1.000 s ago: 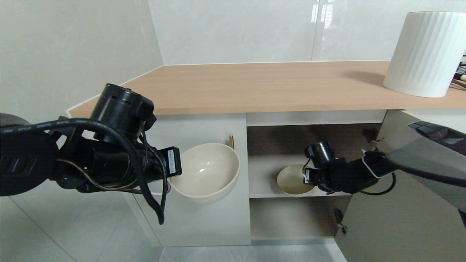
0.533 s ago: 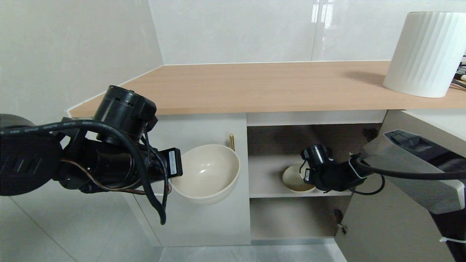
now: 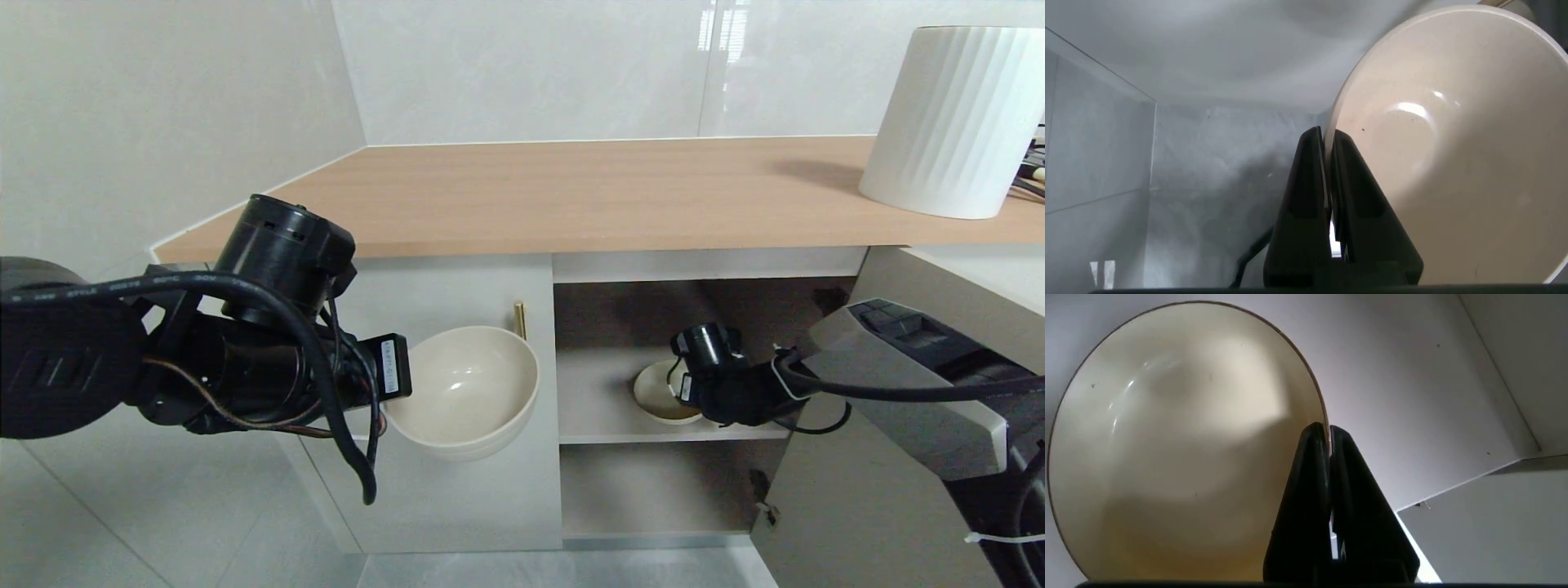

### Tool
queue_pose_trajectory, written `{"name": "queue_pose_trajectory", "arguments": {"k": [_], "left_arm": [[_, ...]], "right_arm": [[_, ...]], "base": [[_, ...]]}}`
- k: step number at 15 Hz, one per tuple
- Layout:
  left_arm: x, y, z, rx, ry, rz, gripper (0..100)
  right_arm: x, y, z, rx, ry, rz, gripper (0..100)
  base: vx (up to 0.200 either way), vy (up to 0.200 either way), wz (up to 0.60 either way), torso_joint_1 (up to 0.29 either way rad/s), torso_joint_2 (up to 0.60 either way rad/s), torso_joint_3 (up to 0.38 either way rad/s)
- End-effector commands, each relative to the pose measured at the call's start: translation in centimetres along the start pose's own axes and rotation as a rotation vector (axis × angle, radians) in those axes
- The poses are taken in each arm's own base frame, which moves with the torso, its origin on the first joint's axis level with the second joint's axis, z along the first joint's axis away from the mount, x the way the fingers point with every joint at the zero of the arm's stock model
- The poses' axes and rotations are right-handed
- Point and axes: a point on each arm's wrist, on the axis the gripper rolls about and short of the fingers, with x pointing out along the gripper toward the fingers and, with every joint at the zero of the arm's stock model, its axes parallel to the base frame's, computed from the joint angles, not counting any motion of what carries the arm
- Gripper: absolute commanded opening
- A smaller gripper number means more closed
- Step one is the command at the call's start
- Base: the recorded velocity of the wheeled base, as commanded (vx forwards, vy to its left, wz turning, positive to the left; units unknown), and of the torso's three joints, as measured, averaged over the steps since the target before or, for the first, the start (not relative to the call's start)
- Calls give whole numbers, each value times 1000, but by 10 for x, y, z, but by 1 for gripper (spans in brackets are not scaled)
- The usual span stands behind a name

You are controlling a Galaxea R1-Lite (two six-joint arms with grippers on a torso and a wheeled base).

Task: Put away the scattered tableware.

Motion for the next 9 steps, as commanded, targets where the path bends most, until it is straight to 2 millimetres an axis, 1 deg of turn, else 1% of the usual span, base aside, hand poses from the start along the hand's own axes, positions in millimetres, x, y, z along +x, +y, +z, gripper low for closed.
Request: {"name": "queue_pose_trajectory", "arguments": {"k": [1, 2, 3, 6, 8, 9], "left_arm": [[0, 0, 0, 0, 0, 2, 0], [0, 0, 0, 0, -1, 1, 0], [0, 0, 0, 0, -1, 0, 0], [1, 0, 0, 0, 2, 2, 0], [1, 0, 0, 1, 3, 2, 0], [3, -2, -2, 6, 8, 1, 0]], "right_arm": [[2, 1, -1, 0, -1, -1, 0], [3, 2, -1, 3, -8, -6, 0], [4, 3, 0, 6, -16, -9, 100], [3, 4, 2, 23, -20, -5, 100], [-3, 3, 9, 52, -30, 0, 100], [-17, -1, 17, 79, -35, 8, 100]], "base": [[0, 0, 0, 0, 0, 0], [0, 0, 0, 0, 0, 0], [0, 0, 0, 0, 0, 0], [0, 0, 0, 0, 0, 0], [0, 0, 0, 0, 0, 0], [0, 0, 0, 0, 0, 0]]}}
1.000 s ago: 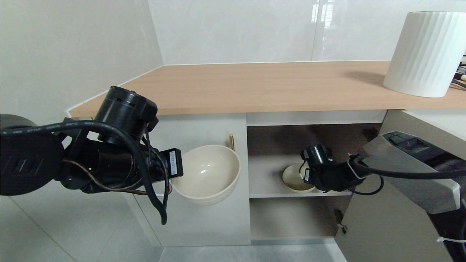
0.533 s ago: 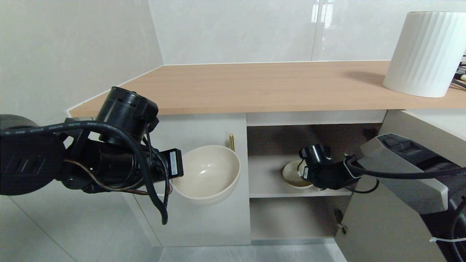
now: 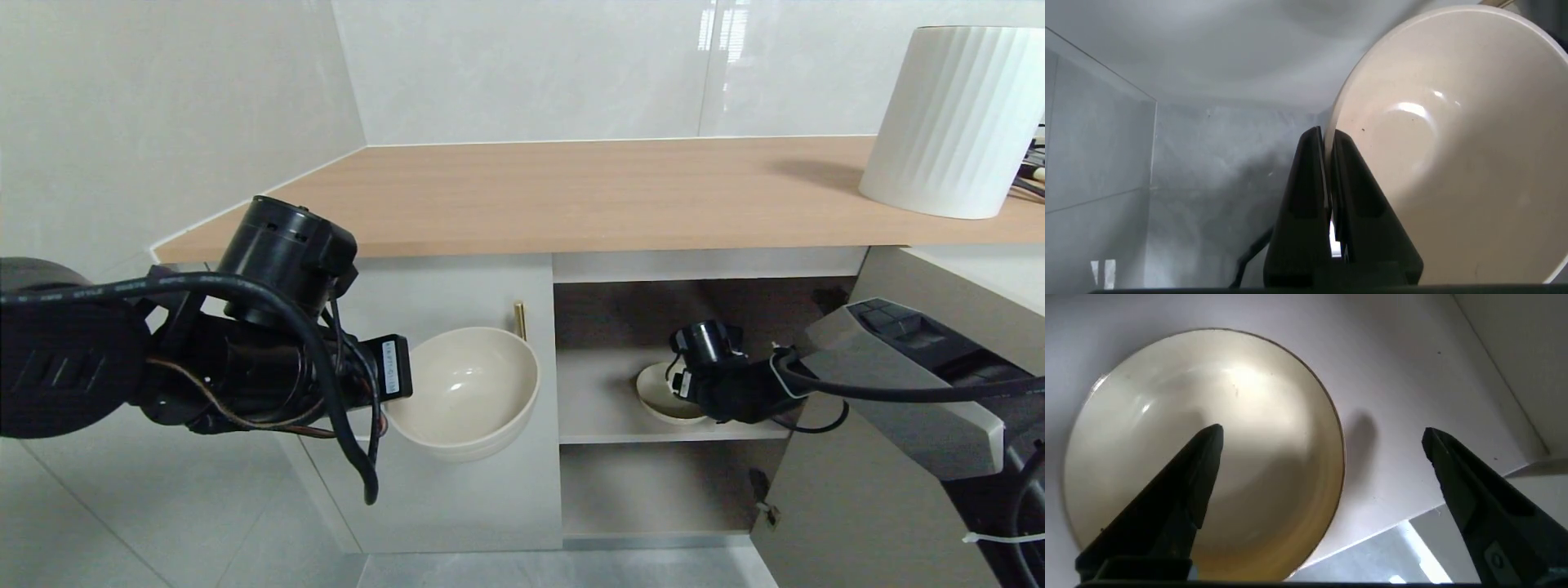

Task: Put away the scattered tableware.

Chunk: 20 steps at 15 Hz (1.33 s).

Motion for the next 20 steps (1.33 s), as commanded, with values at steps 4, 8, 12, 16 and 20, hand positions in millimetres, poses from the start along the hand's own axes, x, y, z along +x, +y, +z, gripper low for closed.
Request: {"name": "queue_pose_trajectory", "arguments": {"k": [4, 8, 12, 16, 20], "left_arm": [[18, -25, -18, 76, 58, -34, 0], [39, -45, -36, 159, 97, -54, 0], [66, -66, -72, 271, 158, -23, 0], [72, -80, -86, 319, 141, -27, 0], [65, -81, -83, 317, 123, -35, 0]], "right_arm": [[-108, -21, 35, 2, 24, 186, 100], [-209, -57, 68, -65, 164, 461, 100], [-293, -81, 71, -204, 277, 690, 100], [-300, -66, 36, -360, 364, 706, 100], [-282, -45, 8, -435, 452, 667, 100]], "base": [[0, 0, 0, 0, 0, 0], [0, 0, 0, 0, 0, 0], [0, 0, 0, 0, 0, 0], [0, 0, 0, 0, 0, 0], [0, 0, 0, 0, 0, 0]]}}
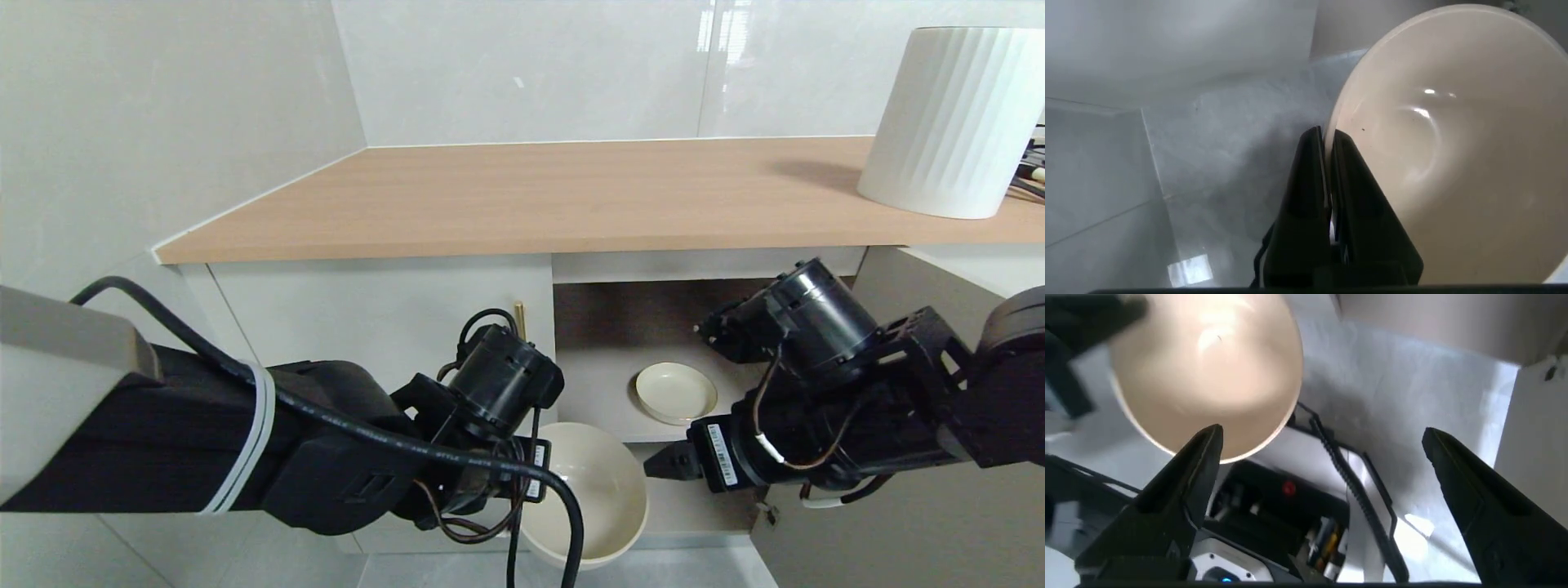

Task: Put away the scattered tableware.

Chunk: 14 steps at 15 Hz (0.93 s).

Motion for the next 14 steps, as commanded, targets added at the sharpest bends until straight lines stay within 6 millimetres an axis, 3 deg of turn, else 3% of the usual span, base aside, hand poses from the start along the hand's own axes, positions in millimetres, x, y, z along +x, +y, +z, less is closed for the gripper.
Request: {"name": "queue_pose_trajectory", "arguments": {"k": [1, 3, 9, 10, 14], "left_arm": [[-5, -1, 1, 1, -14, -5, 0], [-13, -3, 2, 0, -32, -14, 0], [-22, -6, 1, 7, -48, -37, 0], [-22, -6, 1, 8, -47, -36, 0], [-22, -7, 1, 8, -45, -35, 0]], "right_arm": [[28, 5, -6, -17, 75, -24, 100], [41, 5, -8, -14, 100, -36, 100], [51, 7, -6, -3, 87, -31, 100], [52, 7, -5, 0, 83, -29, 0], [53, 8, -6, 6, 86, -27, 0]], "base": [[0, 0, 0, 0, 0, 0], [0, 0, 0, 0, 0, 0], [0, 0, 0, 0, 0, 0], [0, 0, 0, 0, 0, 0], [0, 0, 0, 0, 0, 0]]}}
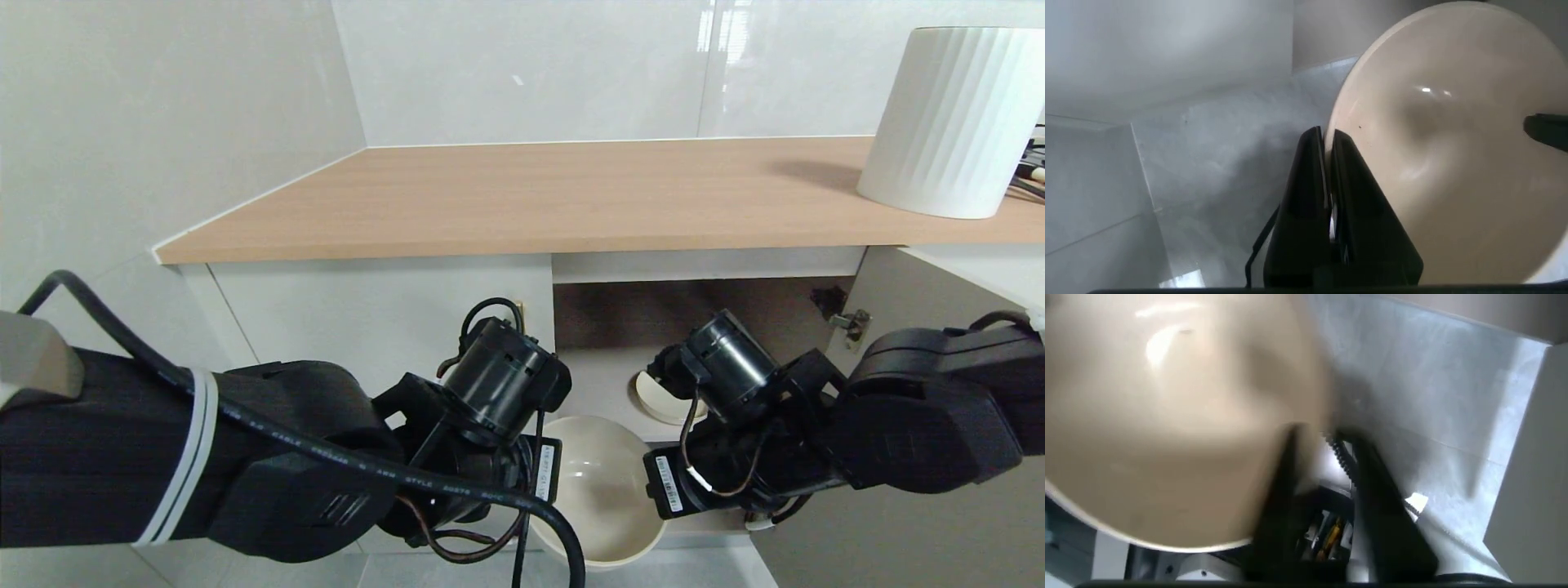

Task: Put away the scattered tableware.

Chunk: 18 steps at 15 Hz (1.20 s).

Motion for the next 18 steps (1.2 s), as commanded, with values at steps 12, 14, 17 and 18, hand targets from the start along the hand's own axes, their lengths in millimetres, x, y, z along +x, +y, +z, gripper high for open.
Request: {"name": "queue_pose_trajectory", "arguments": {"k": [12, 14, 17, 18], "left_arm": [[1, 2, -1, 4, -12, 39, 100], [3, 2, -2, 4, -9, 42, 100], [0, 2, 0, 1, -16, 37, 100], [0, 2, 0, 1, -18, 38, 100]], "right_arm": [[6, -2, -1, 17, 16, -16, 0], [25, -17, 9, 100, 12, -65, 0], [70, -49, 31, 308, -83, -197, 0], [76, -55, 34, 337, -101, -223, 0]], "base": [[0, 0, 0, 0, 0, 0], [0, 0, 0, 0, 0, 0], [0, 0, 0, 0, 0, 0], [0, 0, 0, 0, 0, 0]]}}
